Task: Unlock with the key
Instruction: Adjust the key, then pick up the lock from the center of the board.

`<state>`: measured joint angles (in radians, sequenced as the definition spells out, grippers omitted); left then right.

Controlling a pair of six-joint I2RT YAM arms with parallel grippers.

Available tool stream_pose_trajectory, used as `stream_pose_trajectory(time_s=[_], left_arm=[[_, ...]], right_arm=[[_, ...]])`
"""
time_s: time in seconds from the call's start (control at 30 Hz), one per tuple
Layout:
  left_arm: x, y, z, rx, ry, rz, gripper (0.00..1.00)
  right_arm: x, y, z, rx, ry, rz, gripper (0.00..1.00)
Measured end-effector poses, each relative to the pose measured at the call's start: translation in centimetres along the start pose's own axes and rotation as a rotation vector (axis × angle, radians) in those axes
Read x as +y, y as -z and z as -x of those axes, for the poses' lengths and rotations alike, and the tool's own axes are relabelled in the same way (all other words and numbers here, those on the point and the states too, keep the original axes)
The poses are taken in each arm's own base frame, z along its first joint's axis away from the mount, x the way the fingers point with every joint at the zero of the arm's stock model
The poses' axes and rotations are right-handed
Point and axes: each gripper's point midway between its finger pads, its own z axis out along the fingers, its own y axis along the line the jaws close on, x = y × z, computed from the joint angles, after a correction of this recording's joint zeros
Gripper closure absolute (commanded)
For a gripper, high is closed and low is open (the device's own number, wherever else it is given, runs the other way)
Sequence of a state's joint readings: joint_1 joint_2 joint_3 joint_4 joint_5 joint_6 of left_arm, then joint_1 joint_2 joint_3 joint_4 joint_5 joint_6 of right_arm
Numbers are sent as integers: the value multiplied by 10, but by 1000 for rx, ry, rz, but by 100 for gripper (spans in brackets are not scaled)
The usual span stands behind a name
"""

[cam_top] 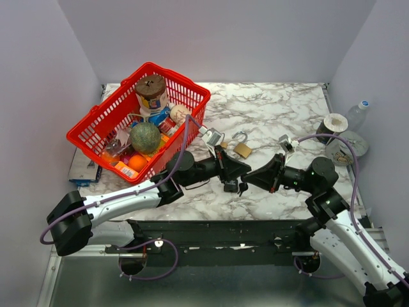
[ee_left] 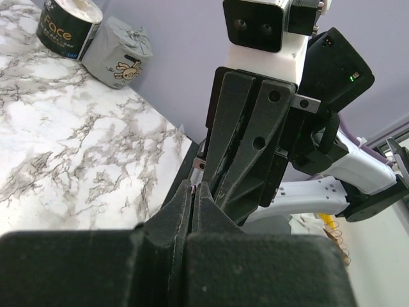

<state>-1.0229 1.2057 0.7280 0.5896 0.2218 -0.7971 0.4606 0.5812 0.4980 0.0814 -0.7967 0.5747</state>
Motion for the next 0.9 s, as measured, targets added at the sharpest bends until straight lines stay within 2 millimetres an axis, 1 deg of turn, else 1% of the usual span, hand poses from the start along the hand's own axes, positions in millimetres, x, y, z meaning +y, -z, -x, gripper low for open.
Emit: stream_pose_trajectory(time_s=[0.03,0.07,0.1,0.17,0.23,0.33,0.4,0.53,0.63,0.73,0.8,0.83,0.9], left_arm=[[1,0,-1,4,-3,4,74],[2,0,-1,8,-6,7,45],[2,0,-2,15,-12,15,33],[3,-1,0,25,-24,30,14],[5,-3,3,34,-39,55,9],[12,-3,4,43,-56,127,7],[20,-2,0,62,-71,203,6],[40,4,-17,121,-82,414,3],[67,10,-42,180,-60,569,3],[106,27,-79,264,-16,736,3],[127,36,-98,310,-3,823,2],[139,41,-111,348,4,883,2],[155,46,-125,403,0,960,1]], right_arm=[[0,0,0,-1,-1,-2,99],[-1,0,0,-4,0,-5,99],[-2,1,0,-10,1,-12,99],[-7,1,0,-21,-2,-34,99],[-13,2,1,-32,-6,-59,99],[-32,5,2,-54,-26,-125,99],[-48,10,3,-72,-47,-183,99],[-79,25,4,-112,-93,-329,99],[-88,39,6,-148,-88,-418,99],[-90,52,9,-169,-59,-501,99],[-87,61,18,-190,-24,-552,99],[-84,66,23,-201,-4,-570,99],[-77,73,35,-231,37,-600,99]])
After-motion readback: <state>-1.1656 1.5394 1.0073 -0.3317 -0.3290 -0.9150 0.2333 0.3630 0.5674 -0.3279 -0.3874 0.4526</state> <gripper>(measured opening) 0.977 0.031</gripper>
